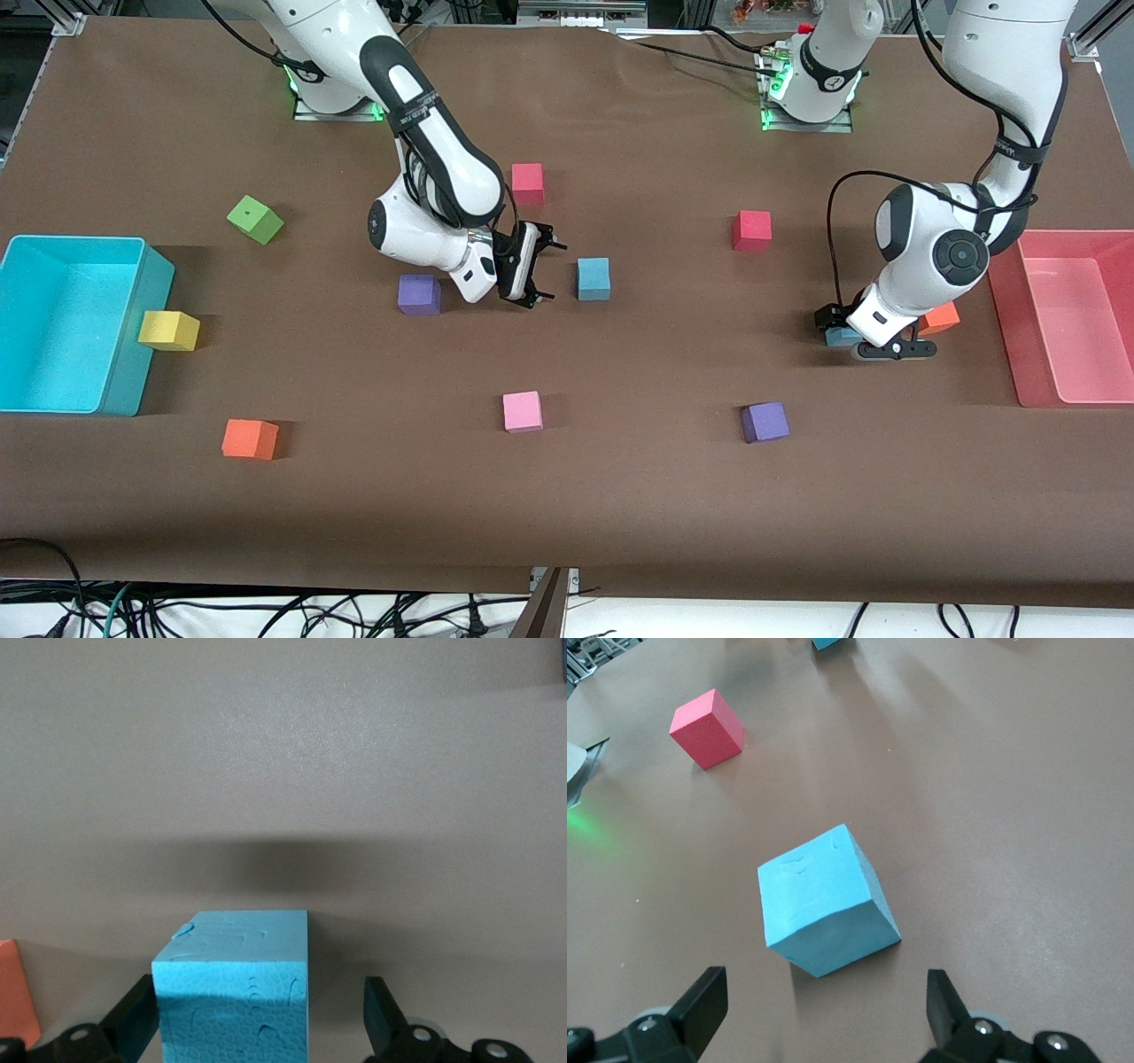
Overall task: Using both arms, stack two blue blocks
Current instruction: 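Grasp the second light blue cube with the left gripper, then carry the held cube with the left gripper onto the placed cube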
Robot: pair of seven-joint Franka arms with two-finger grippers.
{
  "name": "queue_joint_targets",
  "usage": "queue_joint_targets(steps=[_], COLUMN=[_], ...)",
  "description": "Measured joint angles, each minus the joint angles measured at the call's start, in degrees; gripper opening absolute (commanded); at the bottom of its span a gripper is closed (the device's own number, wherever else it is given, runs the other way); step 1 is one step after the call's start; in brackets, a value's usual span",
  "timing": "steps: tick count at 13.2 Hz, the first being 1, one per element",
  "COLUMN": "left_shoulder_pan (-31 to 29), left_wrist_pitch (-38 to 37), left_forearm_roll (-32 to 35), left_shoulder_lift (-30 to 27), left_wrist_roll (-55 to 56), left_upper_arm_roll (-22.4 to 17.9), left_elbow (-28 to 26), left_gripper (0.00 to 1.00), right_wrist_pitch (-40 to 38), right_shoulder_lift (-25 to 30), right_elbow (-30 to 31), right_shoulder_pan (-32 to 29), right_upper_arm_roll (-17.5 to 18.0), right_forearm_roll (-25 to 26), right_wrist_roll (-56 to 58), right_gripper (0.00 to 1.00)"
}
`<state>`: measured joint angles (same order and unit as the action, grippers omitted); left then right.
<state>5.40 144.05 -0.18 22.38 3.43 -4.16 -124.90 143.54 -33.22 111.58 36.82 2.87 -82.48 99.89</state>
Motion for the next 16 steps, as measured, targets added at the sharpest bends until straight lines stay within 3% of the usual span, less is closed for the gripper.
queue_joint_targets(steps=[1, 5, 6, 8, 9, 12, 16], left_shoulder_pan=[0.0, 0.0, 0.0, -0.1, -0.1, 0.0, 4.2], left_wrist_pitch=[0.0, 0.0, 0.0, 0.0, 0.0, -1.4, -8.6], left_forearm_roll=[0.0, 0.0, 0.0, 0.0, 0.0, 0.0, -0.9], left_shoulder_lift=[0.0, 0.3, 0.5, 0.7, 0.6, -1.0, -9.9], left_wrist_roll=[0.0, -0.1, -0.1, -0.1, -0.1, 0.5, 6.2], left_upper_arm_roll=[0.0, 0.0, 0.0, 0.0, 0.0, 0.1, 2.3], left_elbow=[0.0, -0.1, -0.1, -0.1, 0.0, 0.6, 3.5], left_gripper=[0.99, 0.68, 0.58, 0.23, 0.17, 0.12, 0.02], right_wrist_pitch=[0.0, 0.0, 0.0, 0.0, 0.0, 0.0, 0.0], right_shoulder_lift=[-0.5, -1.7, -1.8, -1.8, -1.8, -1.8, -1.8], right_elbow=[0.0, -0.5, -0.6, -0.8, -0.8, -0.9, -1.0], right_shoulder_pan=[0.0, -0.1, -0.1, -0.1, -0.1, -0.1, -0.1], right_upper_arm_roll=[0.0, 0.0, 0.0, 0.0, 0.0, 0.0, 0.0], right_forearm_roll=[-2.0, -6.4, -6.4, -6.4, -6.4, -6.5, -6.5], right_wrist_roll=[2.3, 6.7, 6.7, 7.0, 7.2, 7.5, 8.5], right_gripper=[0.99, 0.99, 0.99, 0.99, 0.99, 0.99, 0.99])
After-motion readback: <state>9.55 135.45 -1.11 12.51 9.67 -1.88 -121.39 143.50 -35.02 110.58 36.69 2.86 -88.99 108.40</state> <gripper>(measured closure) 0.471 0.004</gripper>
